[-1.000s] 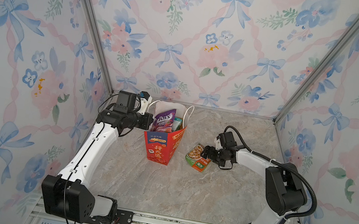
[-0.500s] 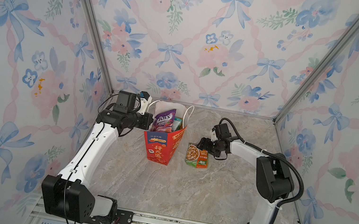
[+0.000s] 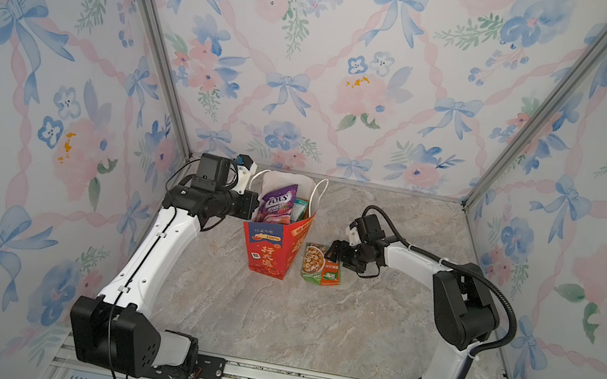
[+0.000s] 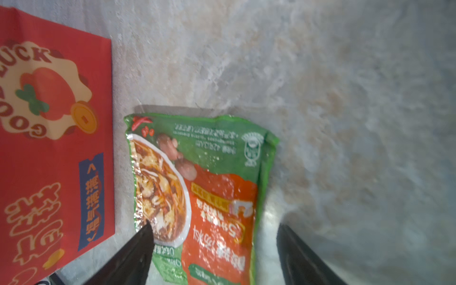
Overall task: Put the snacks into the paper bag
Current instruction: 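Close the right gripper on the soup packet's edge beside the bag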
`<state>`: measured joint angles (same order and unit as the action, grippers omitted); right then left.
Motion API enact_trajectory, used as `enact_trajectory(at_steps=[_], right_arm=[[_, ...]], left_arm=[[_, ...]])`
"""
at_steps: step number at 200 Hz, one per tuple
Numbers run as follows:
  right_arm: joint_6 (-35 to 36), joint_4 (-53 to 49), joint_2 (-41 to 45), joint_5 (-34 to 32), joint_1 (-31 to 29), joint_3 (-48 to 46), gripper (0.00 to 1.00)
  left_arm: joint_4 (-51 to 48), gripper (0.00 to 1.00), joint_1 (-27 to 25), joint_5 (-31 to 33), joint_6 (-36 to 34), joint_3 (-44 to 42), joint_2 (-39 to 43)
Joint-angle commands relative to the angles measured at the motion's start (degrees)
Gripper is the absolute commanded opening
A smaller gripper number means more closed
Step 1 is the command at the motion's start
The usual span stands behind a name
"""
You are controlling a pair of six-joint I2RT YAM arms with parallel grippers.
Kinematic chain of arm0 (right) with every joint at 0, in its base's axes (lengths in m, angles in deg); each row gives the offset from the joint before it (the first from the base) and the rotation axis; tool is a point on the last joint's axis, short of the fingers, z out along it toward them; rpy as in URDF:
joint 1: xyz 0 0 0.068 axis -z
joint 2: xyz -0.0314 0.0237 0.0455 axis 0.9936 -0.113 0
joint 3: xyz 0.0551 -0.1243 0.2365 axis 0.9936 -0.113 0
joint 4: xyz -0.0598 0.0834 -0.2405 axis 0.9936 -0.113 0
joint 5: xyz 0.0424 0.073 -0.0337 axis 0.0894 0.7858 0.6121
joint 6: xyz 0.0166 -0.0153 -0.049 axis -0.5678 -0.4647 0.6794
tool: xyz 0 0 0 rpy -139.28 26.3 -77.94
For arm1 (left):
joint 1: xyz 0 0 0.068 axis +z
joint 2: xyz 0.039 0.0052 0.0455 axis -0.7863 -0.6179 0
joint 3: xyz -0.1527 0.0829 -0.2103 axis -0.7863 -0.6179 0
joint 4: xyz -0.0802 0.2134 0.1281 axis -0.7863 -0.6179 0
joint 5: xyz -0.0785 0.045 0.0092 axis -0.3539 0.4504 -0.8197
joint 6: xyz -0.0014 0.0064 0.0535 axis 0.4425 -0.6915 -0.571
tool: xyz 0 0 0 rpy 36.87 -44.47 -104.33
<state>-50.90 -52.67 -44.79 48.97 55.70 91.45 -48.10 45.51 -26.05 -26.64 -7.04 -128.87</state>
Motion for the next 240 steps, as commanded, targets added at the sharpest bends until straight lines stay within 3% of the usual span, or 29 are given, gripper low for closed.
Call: enact_trajectory(at_steps=[1,37,86,185,240], right_arm=[[-1.95,1.26,3.78,-0.15,0.29,-3.79,0.79],[-5.54,5.61,4.72,2.01,-0.09,-7.87,0.75],[-7.89,8.55,0.90,3.42,-1.93,-6.66,0.73],[-15.78,19.28,-3.08,9.56,-3.56,-6.23,0.59],[-17.43,20.73,-4.52,9.85,-3.92,-4.82,0.35]], left_arm=[[-0.01,0.00,0.34,-0.72,-0.72,0.17,0.89],[0.05,0.00,0.35,-1.00,-0.67,0.43,0.76],[-0.04,0.00,0.35,-0.92,-0.67,0.44,0.90],[0.00,0.00,0.39,-1.09,-0.59,0.59,0.65],[0.02,0.00,0.35,-0.74,-0.72,0.45,1.22]])
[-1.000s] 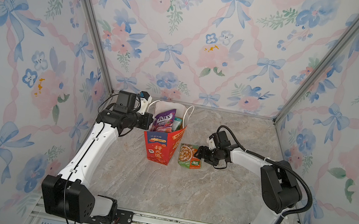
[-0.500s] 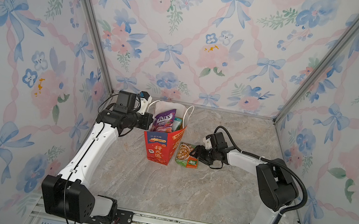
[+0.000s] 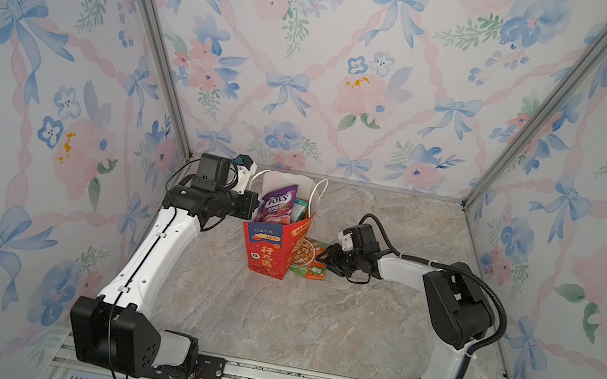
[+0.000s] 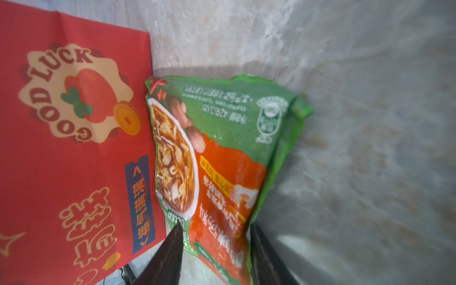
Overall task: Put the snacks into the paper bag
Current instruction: 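Close the right gripper on the soup packet's edge beside the bag, then lift the soup packet high with the right gripper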
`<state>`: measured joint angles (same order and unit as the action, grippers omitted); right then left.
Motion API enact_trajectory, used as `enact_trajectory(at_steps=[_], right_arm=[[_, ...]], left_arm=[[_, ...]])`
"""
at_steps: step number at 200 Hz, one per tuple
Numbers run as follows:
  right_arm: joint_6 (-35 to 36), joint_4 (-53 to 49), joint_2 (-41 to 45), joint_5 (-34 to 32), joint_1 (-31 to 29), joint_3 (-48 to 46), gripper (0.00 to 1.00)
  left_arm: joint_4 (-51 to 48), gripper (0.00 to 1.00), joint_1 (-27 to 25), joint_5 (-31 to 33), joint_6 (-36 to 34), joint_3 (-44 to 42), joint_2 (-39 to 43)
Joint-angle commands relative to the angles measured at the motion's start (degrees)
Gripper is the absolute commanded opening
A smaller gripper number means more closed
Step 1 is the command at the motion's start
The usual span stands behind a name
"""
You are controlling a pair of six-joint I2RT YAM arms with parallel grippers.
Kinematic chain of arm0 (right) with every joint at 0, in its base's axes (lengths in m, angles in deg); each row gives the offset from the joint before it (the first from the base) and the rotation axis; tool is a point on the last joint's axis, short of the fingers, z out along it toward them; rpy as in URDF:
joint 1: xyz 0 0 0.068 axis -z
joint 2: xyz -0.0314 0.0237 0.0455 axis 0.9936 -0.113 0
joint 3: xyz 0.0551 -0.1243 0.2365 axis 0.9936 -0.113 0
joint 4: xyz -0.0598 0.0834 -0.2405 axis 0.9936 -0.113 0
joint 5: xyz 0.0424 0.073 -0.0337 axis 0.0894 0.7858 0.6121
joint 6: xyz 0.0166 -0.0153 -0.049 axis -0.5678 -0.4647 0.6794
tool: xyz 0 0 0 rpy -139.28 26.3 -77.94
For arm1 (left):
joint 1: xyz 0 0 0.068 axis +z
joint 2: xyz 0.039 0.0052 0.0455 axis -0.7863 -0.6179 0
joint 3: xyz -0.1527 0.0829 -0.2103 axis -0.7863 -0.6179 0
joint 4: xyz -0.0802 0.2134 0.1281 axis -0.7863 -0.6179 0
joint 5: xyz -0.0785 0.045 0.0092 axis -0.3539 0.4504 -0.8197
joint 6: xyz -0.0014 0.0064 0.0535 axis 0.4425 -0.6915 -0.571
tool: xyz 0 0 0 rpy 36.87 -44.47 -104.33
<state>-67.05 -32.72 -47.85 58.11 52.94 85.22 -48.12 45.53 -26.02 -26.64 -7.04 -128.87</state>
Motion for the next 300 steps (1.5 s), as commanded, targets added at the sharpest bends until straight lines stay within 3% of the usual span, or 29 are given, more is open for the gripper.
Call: enact_trajectory(at_steps=[1,63,131,173,243,300], right_arm=[[-1.24,0.70,-1.46,0.71,-1.16,1.42,0.35],[3.20,-5.88,2.29,-3.60,-1.05,2.61,0.00],[6.93,-15.13,13.94,-8.28,0.50,3.43,0.00],[9.87,-23.97,22.58,-13.30,2.26,8.99,0.00],[16.85,-34.96,28.74,-20.12,2.46,28.20,0.00],[18.66,-35.88,25.35,-20.70,-2.29,43.03,0.00]], left_arm=[[0.03,0.00,0.29,-0.76,-0.74,0.49,1.24],[0.07,0.00,0.42,-0.74,-0.74,0.39,1.29],[0.03,0.00,0.39,-0.76,-0.85,0.17,1.43],[0.03,0.00,0.50,-0.93,-0.84,0.21,1.37],[0.03,0.00,0.61,-1.37,-0.93,0.14,1.00],[0.03,0.00,0.57,-1.54,-0.85,0.17,0.87]])
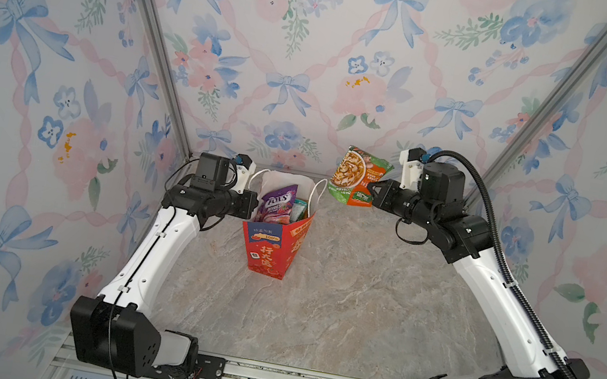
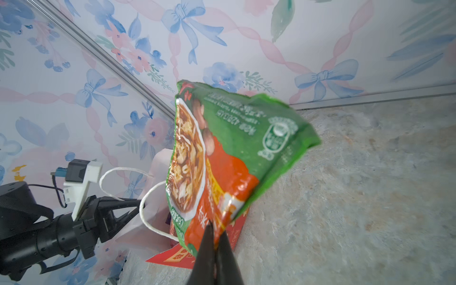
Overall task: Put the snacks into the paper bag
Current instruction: 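Lift the soup packet high with the right gripper, then carry the soup packet over the bag and lower it inside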
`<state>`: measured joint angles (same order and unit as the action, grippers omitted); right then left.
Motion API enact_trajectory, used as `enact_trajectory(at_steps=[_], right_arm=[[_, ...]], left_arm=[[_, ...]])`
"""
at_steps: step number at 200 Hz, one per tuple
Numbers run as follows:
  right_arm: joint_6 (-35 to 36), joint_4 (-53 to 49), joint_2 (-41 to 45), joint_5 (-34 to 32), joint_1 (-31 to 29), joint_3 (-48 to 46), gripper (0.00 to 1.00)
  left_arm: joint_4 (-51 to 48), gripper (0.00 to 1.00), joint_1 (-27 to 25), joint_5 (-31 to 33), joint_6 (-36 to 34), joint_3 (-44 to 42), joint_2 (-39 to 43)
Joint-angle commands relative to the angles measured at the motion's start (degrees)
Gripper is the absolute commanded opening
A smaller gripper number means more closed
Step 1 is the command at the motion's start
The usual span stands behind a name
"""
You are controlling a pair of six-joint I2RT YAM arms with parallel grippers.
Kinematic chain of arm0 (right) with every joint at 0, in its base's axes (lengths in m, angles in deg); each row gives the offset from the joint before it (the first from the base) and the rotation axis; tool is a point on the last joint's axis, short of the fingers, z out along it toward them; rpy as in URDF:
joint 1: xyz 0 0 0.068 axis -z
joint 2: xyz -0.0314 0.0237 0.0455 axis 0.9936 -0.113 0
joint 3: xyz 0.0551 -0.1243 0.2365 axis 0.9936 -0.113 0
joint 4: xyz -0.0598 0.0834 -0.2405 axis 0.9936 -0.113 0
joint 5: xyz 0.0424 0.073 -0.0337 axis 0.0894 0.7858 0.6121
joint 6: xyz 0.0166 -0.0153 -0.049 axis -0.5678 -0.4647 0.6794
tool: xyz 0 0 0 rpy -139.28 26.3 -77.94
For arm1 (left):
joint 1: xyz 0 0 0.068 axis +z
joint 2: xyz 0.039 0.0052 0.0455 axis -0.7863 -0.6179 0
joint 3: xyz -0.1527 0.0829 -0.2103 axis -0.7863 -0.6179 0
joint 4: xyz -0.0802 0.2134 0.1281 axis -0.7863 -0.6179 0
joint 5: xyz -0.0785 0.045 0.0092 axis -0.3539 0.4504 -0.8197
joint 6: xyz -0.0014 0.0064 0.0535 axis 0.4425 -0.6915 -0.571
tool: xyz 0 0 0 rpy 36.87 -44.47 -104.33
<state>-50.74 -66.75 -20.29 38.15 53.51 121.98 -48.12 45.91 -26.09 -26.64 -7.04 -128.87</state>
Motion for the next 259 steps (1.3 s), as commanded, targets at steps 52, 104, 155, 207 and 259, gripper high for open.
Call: enact_trajectory(at_steps=[52,104,155,207,259], right_arm=[[4.05,-3.77,-11.44,-0.91,-9.69,19.62,0.00],[4.94,-7.06,-20.88,-1.63,-13.96,28.85,0.00],[5.34,-8.52,-24.33,-3.62,-14.79,27.32,0.00],[5.42,-8.42,-25.59,-5.22,-15.22,24.04,0.00],[4.70,-7.97,-26.91,-4.48,-17.32,23.65,0.00]], left_arm=[[0.06,0.00,0.22,-1.37,-0.89,0.12,0.94],[0.03,0.00,0.22,-1.44,-1.02,-0.09,1.15],[0.04,0.00,0.33,-1.31,-1.20,-0.09,1.12],[0.03,0.00,0.31,-1.23,-1.29,0.00,1.26],[0.03,0.00,0.40,-1.31,-1.23,0.12,1.25]])
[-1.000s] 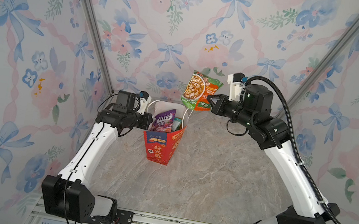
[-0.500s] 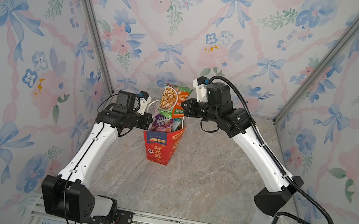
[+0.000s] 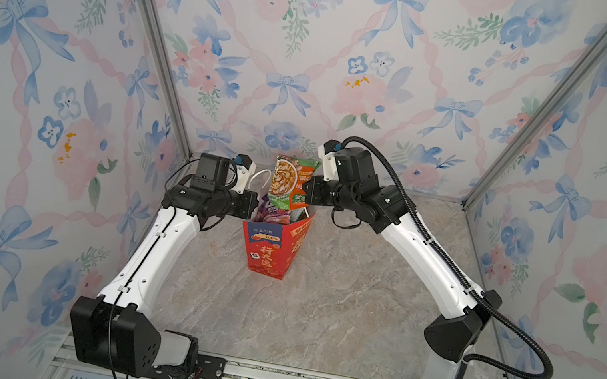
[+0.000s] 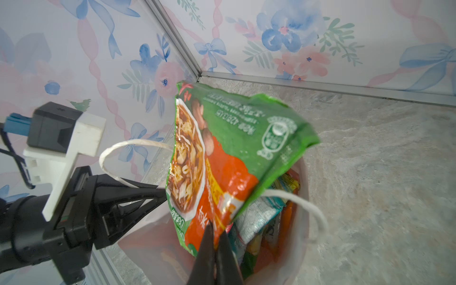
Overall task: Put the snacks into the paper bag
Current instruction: 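Carry the soup packet over the bag and lower it inside, then open the right gripper to release the soup packet into the bag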
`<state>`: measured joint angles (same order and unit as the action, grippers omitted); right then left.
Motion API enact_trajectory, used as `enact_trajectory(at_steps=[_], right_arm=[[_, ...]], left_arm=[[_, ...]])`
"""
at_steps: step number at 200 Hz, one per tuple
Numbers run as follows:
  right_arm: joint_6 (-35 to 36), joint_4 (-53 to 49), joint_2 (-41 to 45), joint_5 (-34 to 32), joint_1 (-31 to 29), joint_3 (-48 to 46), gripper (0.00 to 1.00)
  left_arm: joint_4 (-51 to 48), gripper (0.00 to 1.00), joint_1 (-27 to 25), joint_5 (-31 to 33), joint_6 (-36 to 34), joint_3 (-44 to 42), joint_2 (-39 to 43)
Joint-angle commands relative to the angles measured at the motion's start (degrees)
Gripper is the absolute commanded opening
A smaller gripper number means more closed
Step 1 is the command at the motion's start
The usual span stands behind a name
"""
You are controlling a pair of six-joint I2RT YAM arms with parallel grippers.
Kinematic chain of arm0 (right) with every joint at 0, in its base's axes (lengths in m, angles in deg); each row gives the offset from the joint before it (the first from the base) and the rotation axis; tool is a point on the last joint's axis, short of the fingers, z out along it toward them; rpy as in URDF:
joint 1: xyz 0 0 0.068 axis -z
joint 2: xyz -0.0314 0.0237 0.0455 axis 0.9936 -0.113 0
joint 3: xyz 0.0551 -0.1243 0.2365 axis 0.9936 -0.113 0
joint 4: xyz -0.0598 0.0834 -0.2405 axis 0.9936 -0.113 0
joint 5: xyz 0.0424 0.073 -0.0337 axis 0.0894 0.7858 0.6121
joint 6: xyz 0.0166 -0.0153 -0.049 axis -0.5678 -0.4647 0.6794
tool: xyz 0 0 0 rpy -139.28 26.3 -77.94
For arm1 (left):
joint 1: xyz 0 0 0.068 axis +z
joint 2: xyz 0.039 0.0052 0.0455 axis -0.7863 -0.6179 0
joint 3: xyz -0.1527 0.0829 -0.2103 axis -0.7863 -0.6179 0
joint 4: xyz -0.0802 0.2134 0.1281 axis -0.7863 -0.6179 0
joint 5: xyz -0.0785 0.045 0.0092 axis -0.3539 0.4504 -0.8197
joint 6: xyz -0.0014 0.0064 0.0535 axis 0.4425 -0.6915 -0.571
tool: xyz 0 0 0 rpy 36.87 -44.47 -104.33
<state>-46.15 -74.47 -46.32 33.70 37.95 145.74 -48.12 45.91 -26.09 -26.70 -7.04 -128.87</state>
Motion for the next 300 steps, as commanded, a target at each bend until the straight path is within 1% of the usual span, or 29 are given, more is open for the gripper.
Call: enact_trajectory(at_steps=[1,69,132,156,192,198,207,216,224,231,236,250,286,300], right_arm=[[0.08,-0.25,-0.88,-0.02,-1.83,-0.08,0.00],[0.08,0.81,1.28,-0.81,-4.18,2.26,0.00],[-0.12,-0.46,-2.58,-1.18,-3.85,4.44,0.00],[-0.63,-0.02,-2.98,-1.21,-3.19,2.75,0.00],[-2.11,2.51,-1.44,-1.63,-1.60,-2.64,0.00],[-2.39,2.78,-1.11,-1.67,-1.35,-3.32,0.04],[-2.54,3.07,-0.60,-1.78,-1.24,-4.27,0.15],[-2.48,3.32,0.09,-1.86,-1.12,-4.97,0.33],[-2.25,3.59,0.81,-2.08,-1.13,-5.26,0.47],[-1.94,3.83,1.49,-2.24,-1.27,-5.47,0.55],[-1.80,3.88,1.99,-2.51,-1.30,-5.52,0.59],[-1.13,3.95,3.31,-3.15,-1.37,-5.49,0.64],[0.17,3.66,6.77,-3.72,-1.91,-5.91,0.66],[0.65,3.62,8.46,-3.84,-1.99,-6.90,0.69]], left_arm=[[0.03,0.00,0.40,-1.31,-1.19,0.10,1.30],[0.03,0.00,0.57,-1.15,-1.39,-0.36,1.66],[0.07,0.00,0.70,-1.05,-1.48,-0.80,2.50],[0.03,0.00,0.75,-0.96,-1.57,-1.06,2.80],[0.06,0.00,0.92,-1.09,-1.62,-1.06,2.49],[0.07,0.00,0.92,-1.05,-1.72,-0.98,2.47],[0.02,0.00,0.92,-1.10,-1.74,-0.97,2.35],[0.03,0.00,1.01,-0.97,-1.82,-0.97,2.40],[0.03,0.00,1.01,-0.88,-1.84,-0.89,2.40],[0.06,0.00,1.08,-0.79,-1.87,-0.88,2.34],[0.03,0.00,1.10,-0.72,-1.88,-0.86,2.36],[0.04,0.00,1.14,-0.74,-1.88,-0.88,2.21],[0.03,0.00,1.19,-0.70,-1.83,-0.80,2.15],[0.03,0.00,1.17,-0.78,-1.70,-0.63,2.06]])
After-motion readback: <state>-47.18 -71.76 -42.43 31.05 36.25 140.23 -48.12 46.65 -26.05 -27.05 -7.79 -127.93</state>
